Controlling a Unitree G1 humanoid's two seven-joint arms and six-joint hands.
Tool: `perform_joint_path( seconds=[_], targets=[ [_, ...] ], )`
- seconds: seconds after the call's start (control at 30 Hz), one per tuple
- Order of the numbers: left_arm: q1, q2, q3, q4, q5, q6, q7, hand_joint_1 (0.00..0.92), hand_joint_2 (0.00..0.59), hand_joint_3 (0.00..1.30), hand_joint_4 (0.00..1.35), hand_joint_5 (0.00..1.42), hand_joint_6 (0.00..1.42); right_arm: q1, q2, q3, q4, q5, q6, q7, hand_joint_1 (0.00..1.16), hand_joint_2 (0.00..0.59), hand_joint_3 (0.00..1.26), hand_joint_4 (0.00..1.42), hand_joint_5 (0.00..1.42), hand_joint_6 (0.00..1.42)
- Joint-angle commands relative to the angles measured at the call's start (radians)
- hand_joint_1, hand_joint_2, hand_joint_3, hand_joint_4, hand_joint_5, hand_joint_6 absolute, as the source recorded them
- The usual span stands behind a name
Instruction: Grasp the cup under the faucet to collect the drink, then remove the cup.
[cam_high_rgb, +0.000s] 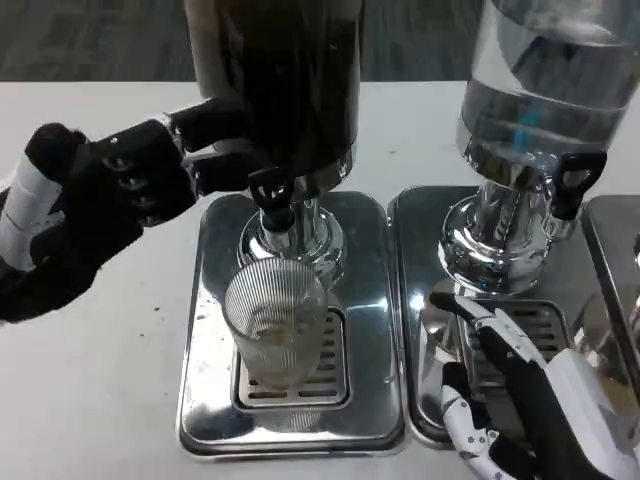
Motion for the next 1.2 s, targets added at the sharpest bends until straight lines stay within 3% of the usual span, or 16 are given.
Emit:
perform_joint_path(
  seconds=[0.03, 0.27, 0.5, 0.67, 0.87, 1.2],
  targets=[
    [-0.03, -0.019, 0.032, -0.036, -0.038, 0.109, -0.04, 0.0, 0.049, 0.19, 0.1, 0.19, 0.13, 0.002, 0.002, -0.001, 0.007, 0.012, 0.004, 0.001, 0.52, 0.586, 0.19, 0.14, 0.07, 0.18],
    [-0.103, -0.039, 0.018, 0.003, -0.014, 0.23, -0.095, 0.0, 0.048, 0.19, 0.1, 0.19, 0.12, -0.002, 0.007, 0.0, 0.018, 0.012, -0.004, -0.011, 0.52, 0.586, 0.19, 0.14, 0.07, 0.18],
    [-0.158, -0.067, -0.009, 0.055, 0.05, 0.25, -0.134, 0.0, 0.049, 0.19, 0.08, 0.18, 0.11, 0.016, 0.021, 0.004, 0.024, 0.011, -0.01, -0.027, 0.52, 0.586, 0.19, 0.14, 0.08, 0.18],
    [-0.181, -0.092, -0.013, 0.08, 0.089, 0.233, -0.147, 0.0, 0.049, 0.19, 0.08, 0.17, 0.09, 0.069, 0.021, 0.018, -0.003, -0.003, -0.027, -0.046, 0.52, 0.586, 0.19, 0.14, 0.08, 0.18],
    [-0.184, -0.12, -0.018, 0.049, 0.124, 0.191, -0.154, 0.0, 0.043, 0.18, 0.07, 0.15, 0.08, 0.037, 0.023, 0.015, 0.013, 0.009, -0.016, -0.034, 0.52, 0.586, 0.19, 0.14, 0.09, 0.18],
    [-0.15, -0.101, -0.041, -0.036, 0.206, 0.047, -0.18, 0.0, 0.047, 0.2, 0.08, 0.16, 0.07, 0.021, 0.014, -0.002, 0.017, 0.059, -0.005, -0.013, 0.52, 0.586, 0.19, 0.14, 0.09, 0.18]
  ],
)
